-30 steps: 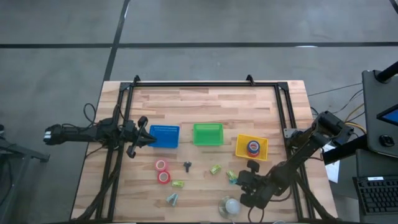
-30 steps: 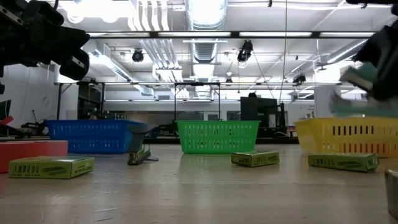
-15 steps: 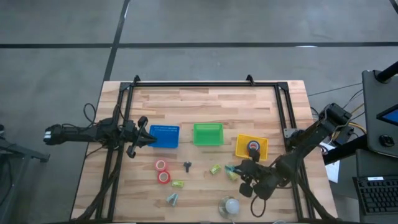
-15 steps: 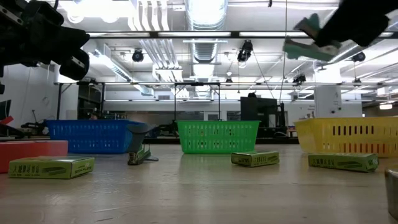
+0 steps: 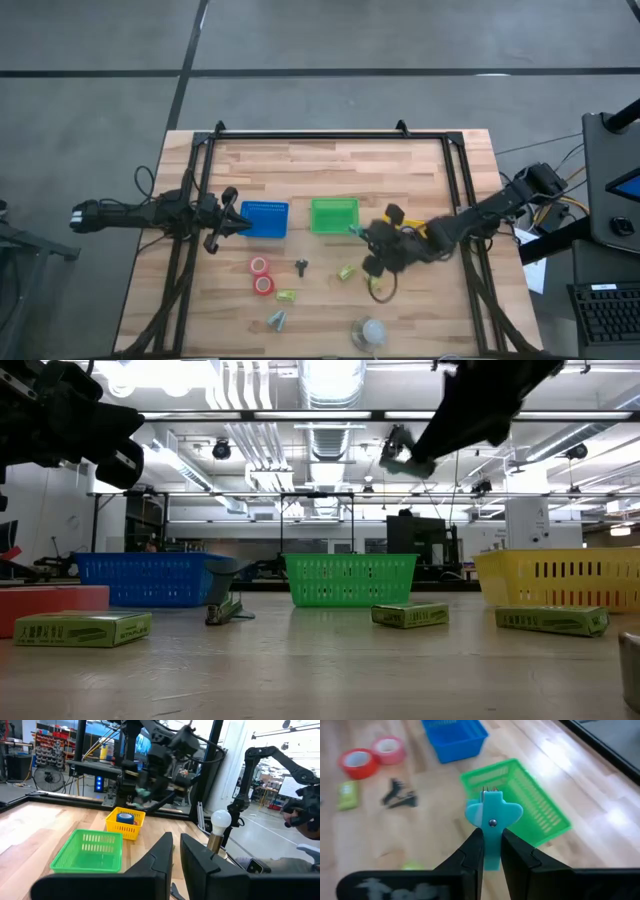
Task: Pick and place Stapler, Stapler remover, tape
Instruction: Put the light blue staple remover into the green bin
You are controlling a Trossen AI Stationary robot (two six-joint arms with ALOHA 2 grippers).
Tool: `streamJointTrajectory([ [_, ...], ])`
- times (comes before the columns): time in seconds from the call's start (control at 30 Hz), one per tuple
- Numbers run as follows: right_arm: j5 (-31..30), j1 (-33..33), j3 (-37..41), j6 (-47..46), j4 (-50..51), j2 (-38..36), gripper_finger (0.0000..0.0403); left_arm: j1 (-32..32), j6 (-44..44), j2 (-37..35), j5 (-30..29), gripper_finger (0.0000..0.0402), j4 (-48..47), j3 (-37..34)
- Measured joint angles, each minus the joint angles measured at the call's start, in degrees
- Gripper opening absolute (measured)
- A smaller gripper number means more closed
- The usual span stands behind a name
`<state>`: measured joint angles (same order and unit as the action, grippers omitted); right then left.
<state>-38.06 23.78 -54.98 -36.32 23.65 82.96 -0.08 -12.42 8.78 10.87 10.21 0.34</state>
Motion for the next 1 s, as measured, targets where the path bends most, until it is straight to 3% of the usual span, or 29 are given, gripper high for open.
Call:
streamJointTrajectory([
  [0.27,11.8,-12.0,0.0,5.4,-4.2,1.5,0.0047,0.0,0.0,0.0,0.0,0.0042,0.0,0.0],
  [0.5,18.2,-18.7,0.0,6.2,-6.4,4.1,0.0049,0.0,0.0,0.0,0.0,0.0042,0.0,0.0],
  [0.63,21.7,-21.1,0.0,5.1,-8.5,7.1,0.0046,0.0,0.0,0.0,0.0,0.0042,0.0,0.0],
  [1.0,24.3,-22.9,-0.8,3.4,-7.4,13.0,0.0052,0.0,0.0,0.0,0.0,0.0042,0.0,0.0],
])
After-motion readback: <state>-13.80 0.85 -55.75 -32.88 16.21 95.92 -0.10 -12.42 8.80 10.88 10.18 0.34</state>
